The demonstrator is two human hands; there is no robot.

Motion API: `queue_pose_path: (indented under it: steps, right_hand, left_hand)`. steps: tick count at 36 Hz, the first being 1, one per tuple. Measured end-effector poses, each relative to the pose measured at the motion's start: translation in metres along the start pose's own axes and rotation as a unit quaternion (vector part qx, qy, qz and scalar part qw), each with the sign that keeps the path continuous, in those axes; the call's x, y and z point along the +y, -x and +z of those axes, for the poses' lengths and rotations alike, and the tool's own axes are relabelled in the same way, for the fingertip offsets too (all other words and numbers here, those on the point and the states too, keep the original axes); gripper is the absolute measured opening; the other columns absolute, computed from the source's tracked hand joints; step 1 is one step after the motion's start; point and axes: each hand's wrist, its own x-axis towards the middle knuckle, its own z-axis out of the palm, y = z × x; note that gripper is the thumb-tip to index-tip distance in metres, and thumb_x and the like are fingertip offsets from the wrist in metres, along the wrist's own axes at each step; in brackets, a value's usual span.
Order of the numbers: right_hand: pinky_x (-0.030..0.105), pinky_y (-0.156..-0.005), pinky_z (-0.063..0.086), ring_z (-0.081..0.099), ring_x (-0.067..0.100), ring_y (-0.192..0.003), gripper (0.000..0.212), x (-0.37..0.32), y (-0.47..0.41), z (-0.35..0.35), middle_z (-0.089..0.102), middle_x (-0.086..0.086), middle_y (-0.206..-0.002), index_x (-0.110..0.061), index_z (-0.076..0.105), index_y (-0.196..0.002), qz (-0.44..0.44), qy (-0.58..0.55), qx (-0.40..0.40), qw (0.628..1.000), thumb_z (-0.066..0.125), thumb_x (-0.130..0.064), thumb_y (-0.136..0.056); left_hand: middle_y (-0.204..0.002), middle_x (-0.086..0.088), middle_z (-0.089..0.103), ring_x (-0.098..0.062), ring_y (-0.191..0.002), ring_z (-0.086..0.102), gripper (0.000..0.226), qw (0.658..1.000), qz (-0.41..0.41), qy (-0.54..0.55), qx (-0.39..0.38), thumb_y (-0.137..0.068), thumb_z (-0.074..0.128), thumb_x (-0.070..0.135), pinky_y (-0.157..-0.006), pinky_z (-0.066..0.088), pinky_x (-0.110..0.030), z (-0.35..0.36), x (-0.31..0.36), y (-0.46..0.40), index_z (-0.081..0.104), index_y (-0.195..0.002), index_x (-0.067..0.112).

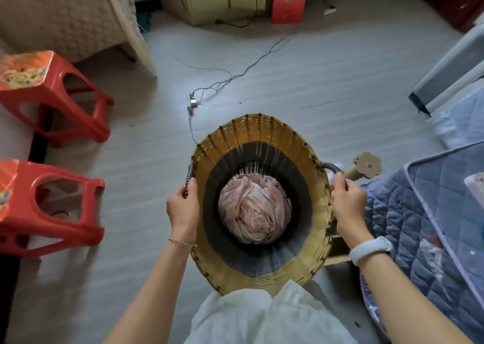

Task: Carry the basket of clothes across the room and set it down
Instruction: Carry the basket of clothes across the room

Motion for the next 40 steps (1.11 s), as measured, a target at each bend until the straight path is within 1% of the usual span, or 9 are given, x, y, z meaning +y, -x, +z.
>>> queue_pose_path:
  steps: [2, 7, 12, 16, 19, 22, 27, 35, 40]
  right_hand:
    - [0.034, -0.054, 0.027, 0.034, 0.019, -0.053, 0.041, -0.009, -0.025, 0.005, 0.035, 0.004, -0.053, -0.016, 0.038, -0.057, 0.008, -0.012, 0.009, 1.000, 0.038, -0.040, -0.090]
    - [0.036, -0.058, 0.030, 0.033, 0.021, -0.056, 0.042, -0.026, -0.095, 0.018, 0.035, 0.006, -0.057, -0.016, 0.034, -0.055, 0.002, -0.016, 0.043, 0.999, 0.037, -0.039, -0.090]
    - [0.037, -0.056, 0.029, 0.032, 0.023, -0.055, 0.043, -0.041, -0.183, 0.027, 0.034, 0.008, -0.053, -0.013, 0.035, -0.052, -0.002, -0.021, 0.057, 0.998, 0.038, -0.038, -0.088]
    - [0.038, -0.055, 0.027, 0.030, 0.023, -0.054, 0.043, -0.054, -0.255, 0.028, 0.031, 0.008, -0.054, -0.012, 0.036, -0.054, 0.012, -0.039, 0.045, 0.998, 0.039, -0.041, -0.085]
    - [0.037, -0.055, 0.027, 0.031, 0.024, -0.054, 0.043, -0.063, -0.303, 0.025, 0.033, 0.009, -0.054, -0.012, 0.035, -0.053, 0.017, -0.030, 0.039, 0.999, 0.039, -0.036, -0.089]
    - [0.037, -0.056, 0.029, 0.033, 0.025, -0.056, 0.043, -0.074, -0.348, 0.020, 0.035, 0.010, -0.055, -0.011, 0.039, -0.056, 0.038, -0.033, 0.040, 0.998, 0.039, -0.041, -0.086]
    - [0.038, -0.057, 0.029, 0.031, 0.025, -0.057, 0.041, -0.090, -0.418, 0.017, 0.032, 0.009, -0.056, -0.012, 0.038, -0.057, 0.055, -0.051, 0.041, 0.996, 0.040, -0.044, -0.083]
    - [0.037, -0.057, 0.028, 0.029, 0.022, -0.053, 0.042, -0.118, -0.532, 0.031, 0.031, 0.006, -0.051, -0.016, 0.032, -0.051, 0.068, -0.067, 0.076, 0.993, 0.041, -0.036, -0.087]
    - [0.037, -0.057, 0.029, 0.031, 0.024, -0.054, 0.043, -0.141, -0.612, 0.046, 0.032, 0.007, -0.051, -0.015, 0.034, -0.051, 0.077, -0.064, 0.096, 0.990, 0.041, -0.037, -0.087]
  left_hand:
    - [-0.057, -0.002, 0.038, -0.016, -0.055, 0.034, 0.039, 1.000, 0.006, -0.004, -0.012, -0.093, 0.043, 0.034, -0.051, 0.026, -0.028, 0.017, 0.019, -0.022, 0.047, -0.059, 0.015]
    - [-0.061, -0.002, 0.042, -0.016, -0.058, 0.037, 0.037, 0.999, 0.019, -0.015, -0.036, -0.093, 0.042, 0.038, -0.052, 0.028, -0.028, 0.070, 0.058, -0.073, 0.056, -0.076, 0.008]
    - [-0.066, -0.008, 0.044, -0.019, -0.061, 0.038, 0.039, 0.999, 0.017, -0.027, -0.029, -0.093, 0.042, 0.038, -0.053, 0.029, -0.029, 0.135, 0.097, -0.115, 0.059, -0.081, 0.006]
    - [-0.066, -0.010, 0.041, -0.017, -0.059, 0.036, 0.039, 0.999, 0.002, -0.040, -0.012, -0.094, 0.041, 0.036, -0.053, 0.027, -0.030, 0.189, 0.134, -0.143, 0.055, -0.074, 0.005]
    - [-0.070, -0.013, 0.043, -0.023, -0.065, 0.038, 0.040, 0.999, -0.009, -0.041, -0.008, -0.093, 0.042, 0.038, -0.059, 0.029, -0.034, 0.227, 0.163, -0.162, 0.057, -0.076, 0.005]
    - [-0.072, -0.015, 0.045, -0.024, -0.068, 0.040, 0.039, 0.999, -0.015, -0.040, -0.012, -0.093, 0.042, 0.038, -0.062, 0.032, -0.036, 0.260, 0.190, -0.177, 0.057, -0.074, 0.007]
    - [-0.060, -0.007, 0.039, -0.018, -0.059, 0.035, 0.041, 0.999, 0.003, -0.048, -0.025, -0.093, 0.043, 0.037, -0.054, 0.026, -0.030, 0.309, 0.230, -0.210, 0.049, -0.060, 0.014]
    - [-0.058, -0.005, 0.036, -0.016, -0.055, 0.032, 0.041, 0.997, 0.007, -0.051, -0.054, -0.092, 0.044, 0.038, -0.054, 0.024, -0.030, 0.408, 0.286, -0.288, 0.050, -0.062, 0.010]
    - [-0.061, -0.008, 0.035, -0.018, -0.058, 0.032, 0.039, 0.996, 0.015, -0.054, -0.070, -0.091, 0.043, 0.039, -0.055, 0.024, -0.030, 0.475, 0.328, -0.348, 0.051, -0.069, 0.008]
